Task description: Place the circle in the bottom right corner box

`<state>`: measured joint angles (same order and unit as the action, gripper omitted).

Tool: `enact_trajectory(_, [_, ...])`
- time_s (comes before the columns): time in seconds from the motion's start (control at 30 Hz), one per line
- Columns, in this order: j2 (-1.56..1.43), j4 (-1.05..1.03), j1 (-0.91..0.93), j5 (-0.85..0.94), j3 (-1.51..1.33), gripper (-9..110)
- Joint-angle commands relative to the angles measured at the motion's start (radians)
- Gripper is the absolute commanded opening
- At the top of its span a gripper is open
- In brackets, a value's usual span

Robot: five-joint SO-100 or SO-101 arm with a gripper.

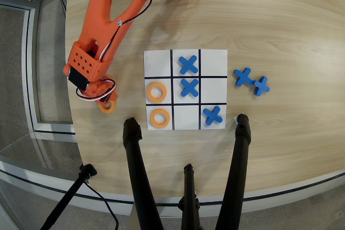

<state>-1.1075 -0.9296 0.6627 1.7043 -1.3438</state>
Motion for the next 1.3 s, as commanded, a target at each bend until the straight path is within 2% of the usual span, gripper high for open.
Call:
enact_trajectory(0.0, [-0.002, 0.009, 0.005, 0.008, 0.031, 18])
enact_trajectory(0.83, [0.101, 0.081, 0.040, 0.051, -0.055, 19])
enact_trajectory(1.27, [0.017, -0.083, 0.086, 0.094, -0.149, 19])
